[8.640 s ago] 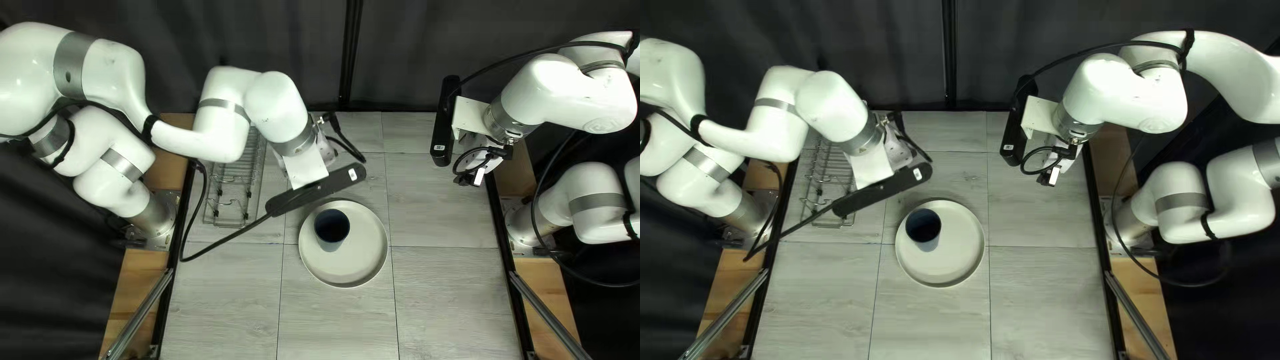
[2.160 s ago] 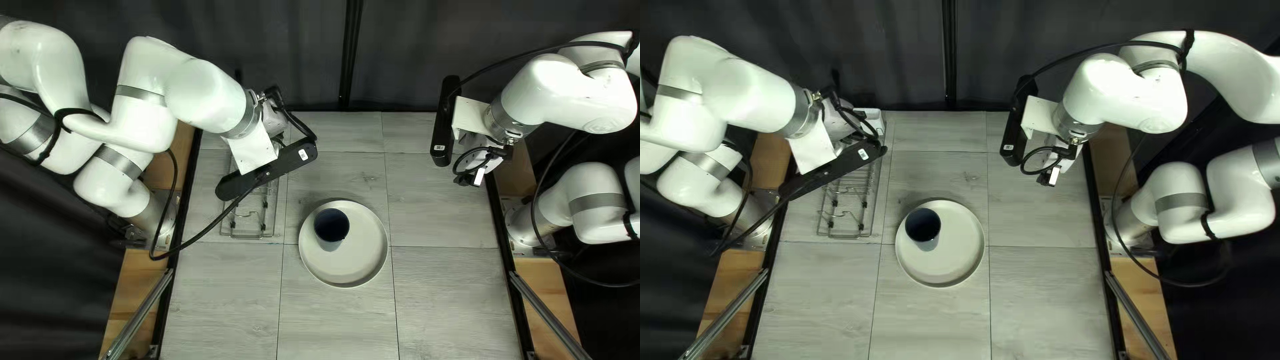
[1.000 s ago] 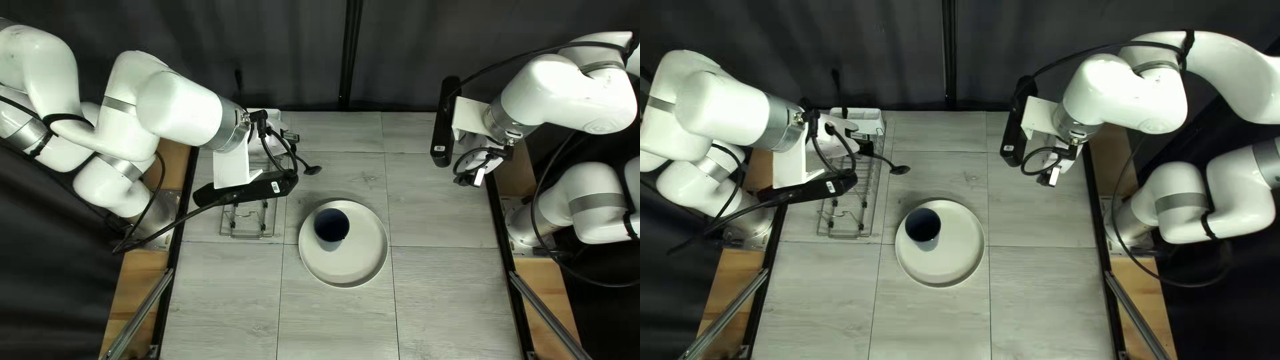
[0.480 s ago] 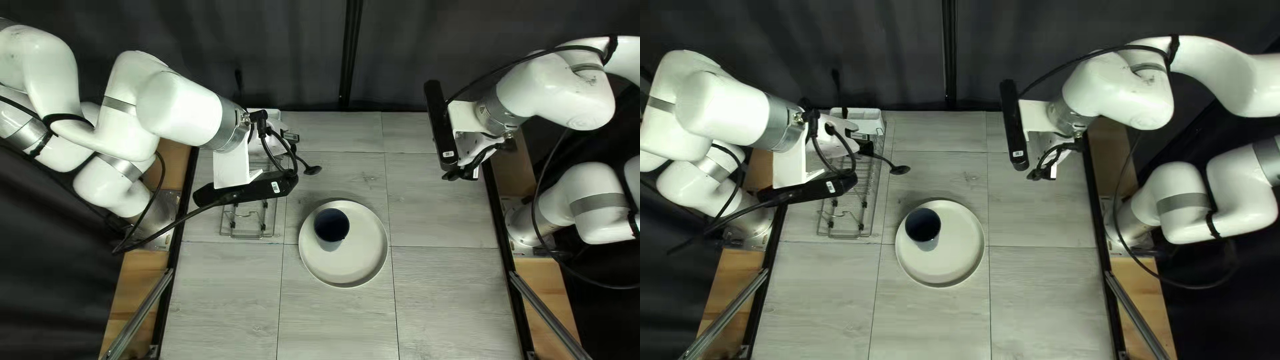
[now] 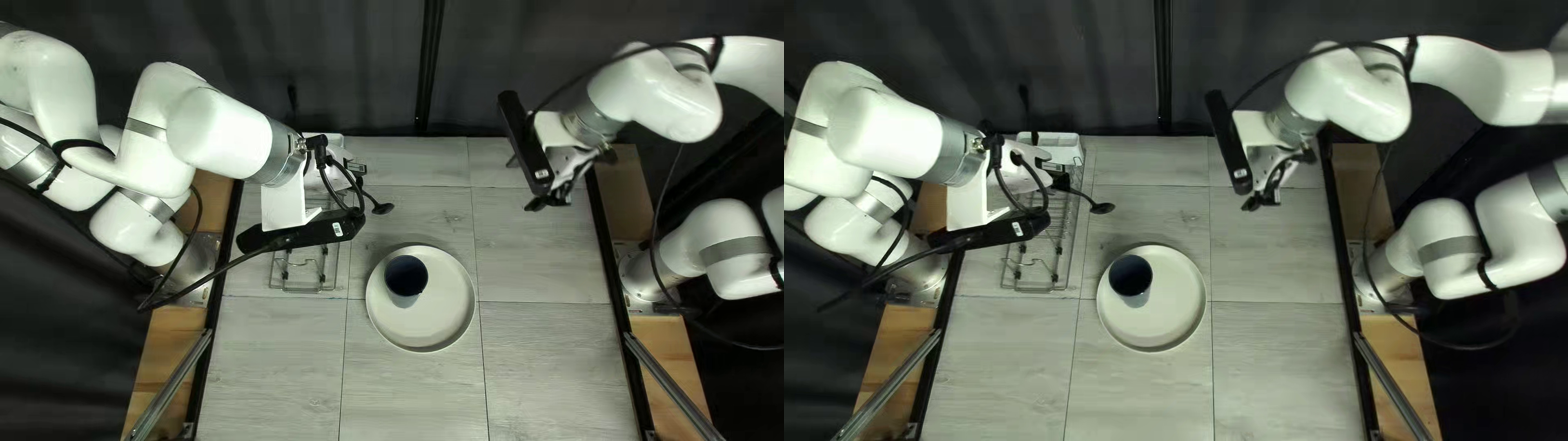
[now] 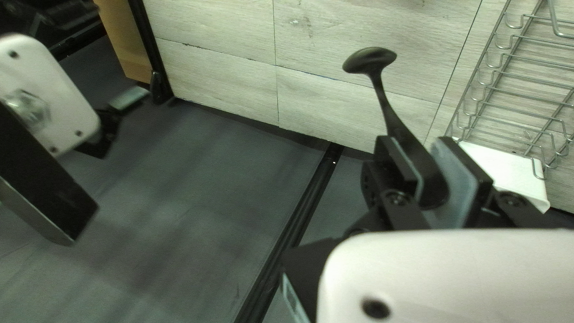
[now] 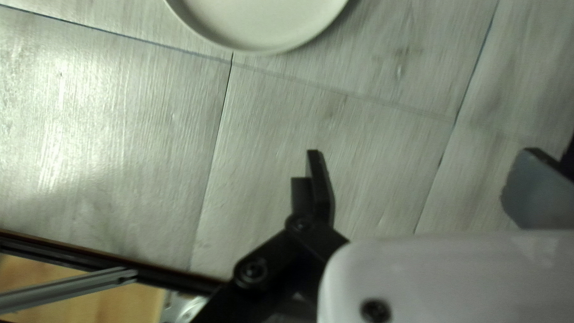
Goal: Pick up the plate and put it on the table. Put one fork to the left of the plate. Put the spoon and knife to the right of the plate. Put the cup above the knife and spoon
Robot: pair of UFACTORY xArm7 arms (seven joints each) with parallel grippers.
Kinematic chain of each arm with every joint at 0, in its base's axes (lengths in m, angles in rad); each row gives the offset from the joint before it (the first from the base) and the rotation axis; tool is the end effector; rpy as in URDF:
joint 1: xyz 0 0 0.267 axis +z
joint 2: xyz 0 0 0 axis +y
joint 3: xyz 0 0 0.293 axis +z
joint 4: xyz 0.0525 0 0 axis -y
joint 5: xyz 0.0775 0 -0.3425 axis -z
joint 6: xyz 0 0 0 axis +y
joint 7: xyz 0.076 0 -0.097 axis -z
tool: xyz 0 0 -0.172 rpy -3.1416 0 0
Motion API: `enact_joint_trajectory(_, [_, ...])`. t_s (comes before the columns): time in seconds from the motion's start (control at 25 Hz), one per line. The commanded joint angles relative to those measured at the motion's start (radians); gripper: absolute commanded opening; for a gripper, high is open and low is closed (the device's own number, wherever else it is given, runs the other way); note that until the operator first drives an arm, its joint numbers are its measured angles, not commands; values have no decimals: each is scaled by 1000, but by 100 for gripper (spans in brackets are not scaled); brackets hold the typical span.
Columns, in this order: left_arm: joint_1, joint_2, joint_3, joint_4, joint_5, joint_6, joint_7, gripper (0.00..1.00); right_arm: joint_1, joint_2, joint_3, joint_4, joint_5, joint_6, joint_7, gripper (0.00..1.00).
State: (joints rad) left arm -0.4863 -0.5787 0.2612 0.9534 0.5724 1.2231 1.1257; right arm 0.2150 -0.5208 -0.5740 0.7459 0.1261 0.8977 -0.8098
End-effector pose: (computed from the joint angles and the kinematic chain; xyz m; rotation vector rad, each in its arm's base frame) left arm 0.4101 0.0341 0.3834 -1.9385 1.7836 -0.1192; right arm 0.4066 -0.1033 0.2719 -2.8363 -0.5864 -0.6555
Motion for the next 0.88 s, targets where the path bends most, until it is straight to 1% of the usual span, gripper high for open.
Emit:
enact_joint_trajectory(0.04, [0, 0, 0, 0, 0, 0, 0, 0, 51, 35, -75, 25, 67, -32, -90, 100])
enact_joint_trajectory(0.2, [0, 0, 0, 0, 0, 0, 0, 0, 58, 41, -76, 26, 65, -42, -104, 100])
enact_joint_trajectory(0.32, [0, 0, 0, 0, 0, 0, 0, 0, 119, 118, -138, 74, 137, -58, -174, 100])
enact_joint_trajectory(0.44, [0, 0, 0, 0, 0, 0, 0, 0, 150, 149, -187, 105, 181, -43, -244, 100])
enact_joint_trajectory(0.52, [0, 0, 0, 0, 0, 0, 0, 0, 178, 161, -243, 119, 225, -28, -324, 100])
enact_joint_trajectory(0.56, [0, 0, 0, 0, 0, 0, 0, 0, 186, 162, -258, 121, 239, -25, -346, 100])
enact_joint_trajectory(0.6, [-2, 0, 11, -4, -10, -17, -1, 0, 204, 167, -284, 126, 264, -19, -386, 100])
enact_joint_trajectory(0.64, [-7, 3, 22, -12, -4, -47, 14, 0, 213, 171, -294, 131, 276, -15, -404, 100])
enact_joint_trajectory(0.68, [-14, 7, 37, -27, 10, -95, 41, 0, 227, 175, -309, 136, 294, -9, -429, 100])
enact_joint_trajectory(0.8, [-26, 34, 57, -46, 37, -165, 97, 0, 251, 177, -323, 146, 316, 3, -464, 100])
enact_joint_trajectory(0.88, [-32, 48, 60, -53, 51, -192, 119, 0, 265, 181, -336, 154, 331, 10, -491, 100])
